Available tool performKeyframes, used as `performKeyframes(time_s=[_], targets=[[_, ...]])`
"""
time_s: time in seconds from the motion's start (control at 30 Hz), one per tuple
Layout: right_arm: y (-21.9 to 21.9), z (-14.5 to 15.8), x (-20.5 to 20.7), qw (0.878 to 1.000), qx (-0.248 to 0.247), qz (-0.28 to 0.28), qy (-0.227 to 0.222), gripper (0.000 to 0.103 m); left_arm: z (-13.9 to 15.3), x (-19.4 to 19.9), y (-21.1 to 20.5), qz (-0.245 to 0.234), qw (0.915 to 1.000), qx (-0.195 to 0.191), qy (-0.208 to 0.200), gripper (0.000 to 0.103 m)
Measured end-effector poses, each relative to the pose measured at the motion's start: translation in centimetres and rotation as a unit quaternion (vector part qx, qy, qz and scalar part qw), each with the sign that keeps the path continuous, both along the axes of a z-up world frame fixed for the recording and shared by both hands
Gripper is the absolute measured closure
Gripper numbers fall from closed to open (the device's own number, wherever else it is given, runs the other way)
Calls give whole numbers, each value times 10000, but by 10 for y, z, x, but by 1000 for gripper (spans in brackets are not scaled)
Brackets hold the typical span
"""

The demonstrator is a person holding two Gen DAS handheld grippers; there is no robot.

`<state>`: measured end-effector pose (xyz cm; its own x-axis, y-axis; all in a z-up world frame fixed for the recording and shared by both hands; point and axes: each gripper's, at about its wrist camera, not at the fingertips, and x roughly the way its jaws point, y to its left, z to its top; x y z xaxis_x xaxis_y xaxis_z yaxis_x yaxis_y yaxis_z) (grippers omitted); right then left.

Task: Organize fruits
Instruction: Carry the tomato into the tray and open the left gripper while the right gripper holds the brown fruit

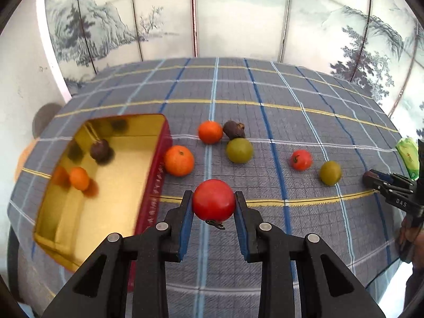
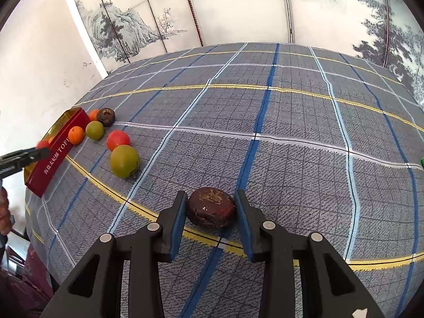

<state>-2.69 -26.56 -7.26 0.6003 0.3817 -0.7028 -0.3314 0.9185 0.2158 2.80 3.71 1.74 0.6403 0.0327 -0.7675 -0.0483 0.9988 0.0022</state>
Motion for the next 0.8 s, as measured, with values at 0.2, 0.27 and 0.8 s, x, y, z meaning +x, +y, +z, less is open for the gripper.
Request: performKeyframes(time_s=[0.2, 0.27, 0.8], targets=[[8, 1, -1, 9996, -285, -28, -62, 69, 6, -15, 20, 119, 9998, 110, -125, 72], [9, 1, -2, 9992, -378, -37, -81, 69, 7, -19, 28, 181, 9996, 130, -160, 72], [16, -1, -14, 9963, -727, -351, -289, 69, -7, -37, 95, 741, 9957, 519, -200, 72]])
